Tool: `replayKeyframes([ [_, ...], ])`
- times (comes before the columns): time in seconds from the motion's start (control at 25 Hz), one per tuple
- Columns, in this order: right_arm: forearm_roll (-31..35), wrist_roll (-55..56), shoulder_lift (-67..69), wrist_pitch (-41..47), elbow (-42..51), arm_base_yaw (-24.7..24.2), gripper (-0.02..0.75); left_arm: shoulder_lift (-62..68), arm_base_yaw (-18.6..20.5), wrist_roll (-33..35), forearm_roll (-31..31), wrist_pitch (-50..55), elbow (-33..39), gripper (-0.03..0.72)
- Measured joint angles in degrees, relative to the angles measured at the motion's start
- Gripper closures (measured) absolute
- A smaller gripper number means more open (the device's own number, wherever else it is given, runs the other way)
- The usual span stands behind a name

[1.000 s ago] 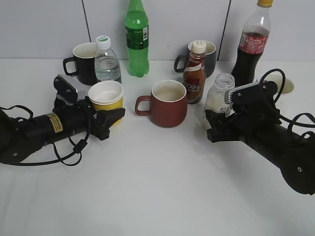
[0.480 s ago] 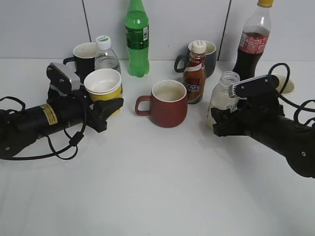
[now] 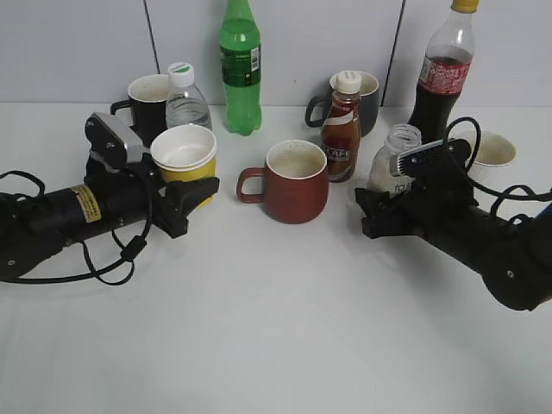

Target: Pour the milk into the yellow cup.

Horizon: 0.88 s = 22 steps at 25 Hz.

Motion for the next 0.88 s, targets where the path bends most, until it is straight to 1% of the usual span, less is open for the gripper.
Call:
replayKeyframes([
  [0.08, -0.06, 0.05, 0.75, -0.46, -0.47, 0.0, 0.2, 0.0, 0.0, 0.0, 0.4, 0.0, 0.0, 0.286],
  [0.2, -0.06, 0.1, 1.02, -0.5, -0.47, 0.0, 0.309, 0.0, 0.0, 0.0, 1.95, 0.0, 0.0, 0.286],
  [0.4, -0.11, 0.16, 0.96, -0.14, -0.51, 0.0, 0.305, -0.82, 0.0, -0.19, 4.34, 0.57, 0.0, 0.286],
  [0.48, -0.11, 0.16, -0.05, 1.77, -0.54, 0.0, 0.305, -2.23, 0.0, -0.75, 4.52, 1.77, 0.0, 0.286],
  [0.6, -0.76, 0.16, -3.73, 7.9, -0.49, 0.0, 0.305, -5.81, 0.0, -4.55, 5.59, 3.96, 0.0, 0.286],
  [0.72, -2.79, 0.21, -9.51, 13.46, -0.49, 0.06, 0.305, -7.56, 0.0, -7.63, 7.85, 4.26, 0.0, 0.286],
  [0.84, -4.36, 0.21, -15.95, 17.87, -0.49, 1.28, 0.305, -9.82, -0.13, -13.67, 13.82, 4.53, 0.0, 0.286],
  [0.88, -5.16, 0.21, -18.04, 18.82, -0.49, 1.96, 0.305, -10.15, -0.27, -14.66, 14.87, 4.68, 0.0, 0.286],
])
